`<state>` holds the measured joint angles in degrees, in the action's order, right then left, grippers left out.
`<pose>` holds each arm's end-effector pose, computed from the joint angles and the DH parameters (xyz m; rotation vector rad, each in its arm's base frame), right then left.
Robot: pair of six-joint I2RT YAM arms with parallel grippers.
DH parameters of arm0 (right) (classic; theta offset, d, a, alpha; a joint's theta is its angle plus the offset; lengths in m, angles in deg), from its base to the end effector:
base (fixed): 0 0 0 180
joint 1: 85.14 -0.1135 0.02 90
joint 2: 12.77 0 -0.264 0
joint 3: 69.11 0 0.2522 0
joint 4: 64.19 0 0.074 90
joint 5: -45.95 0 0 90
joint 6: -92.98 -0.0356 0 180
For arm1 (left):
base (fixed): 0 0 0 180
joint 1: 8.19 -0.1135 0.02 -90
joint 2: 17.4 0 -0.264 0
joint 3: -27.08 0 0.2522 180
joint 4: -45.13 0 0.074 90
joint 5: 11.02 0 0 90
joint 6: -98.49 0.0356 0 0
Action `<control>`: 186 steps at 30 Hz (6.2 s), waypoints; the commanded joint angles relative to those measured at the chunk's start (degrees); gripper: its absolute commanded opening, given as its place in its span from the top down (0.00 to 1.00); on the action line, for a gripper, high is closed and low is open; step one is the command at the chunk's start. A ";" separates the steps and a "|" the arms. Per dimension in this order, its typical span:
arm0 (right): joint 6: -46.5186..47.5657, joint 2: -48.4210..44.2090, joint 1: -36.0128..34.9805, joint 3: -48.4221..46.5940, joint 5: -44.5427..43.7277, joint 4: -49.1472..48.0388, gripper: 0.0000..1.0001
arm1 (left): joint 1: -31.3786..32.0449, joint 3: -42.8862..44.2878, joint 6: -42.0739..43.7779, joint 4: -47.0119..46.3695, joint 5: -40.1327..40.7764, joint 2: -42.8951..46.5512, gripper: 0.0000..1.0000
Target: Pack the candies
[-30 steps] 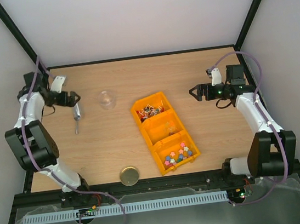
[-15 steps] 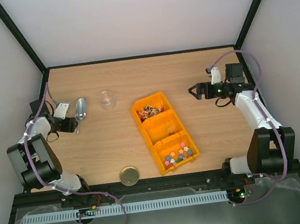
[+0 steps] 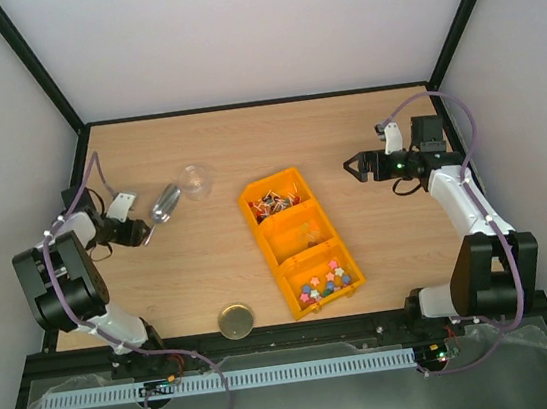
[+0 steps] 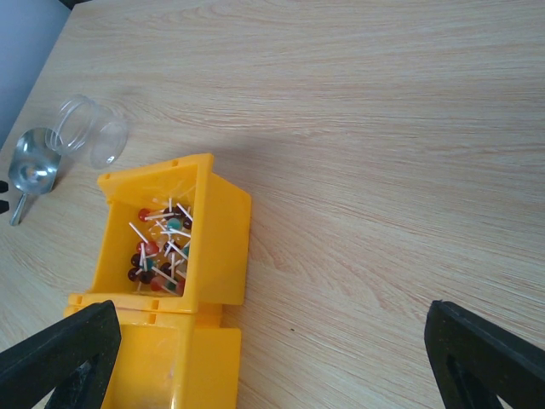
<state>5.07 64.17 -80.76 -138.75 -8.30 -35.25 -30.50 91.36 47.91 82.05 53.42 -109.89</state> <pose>0.2942 -0.0017 0.2778 -0.3018 2.1101 0.6172 0.2818 0.0990 0.1618 0.5033 2.4921 -0.2072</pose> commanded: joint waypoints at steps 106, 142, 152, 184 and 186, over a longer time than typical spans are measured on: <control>-1.81 7.45 -26.45 -14.69 22.73 6.70 0.99 | 48.68 3.33 -5.74 0.71 -8.50 37.39 0.21; -11.45 3.56 -27.45 -7.14 30.74 -6.74 0.99 | 50.24 0.06 -5.09 -2.56 -14.43 38.76 0.76; -12.77 3.81 -27.59 -7.03 31.11 -8.23 0.99 | 51.05 0.11 -5.14 -2.34 -13.19 37.99 0.91; -10.79 5.67 -26.61 -8.07 25.91 -3.92 0.39 | 50.84 0.81 -8.42 -1.44 -8.81 37.75 0.98; -9.57 6.43 -25.48 -8.68 23.38 -1.47 0.31 | 50.11 0.72 -8.71 0.91 -8.12 37.66 0.98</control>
<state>-6.67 69.42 -107.66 -145.97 18.91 -41.96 20.41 91.14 40.26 80.26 43.82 -72.12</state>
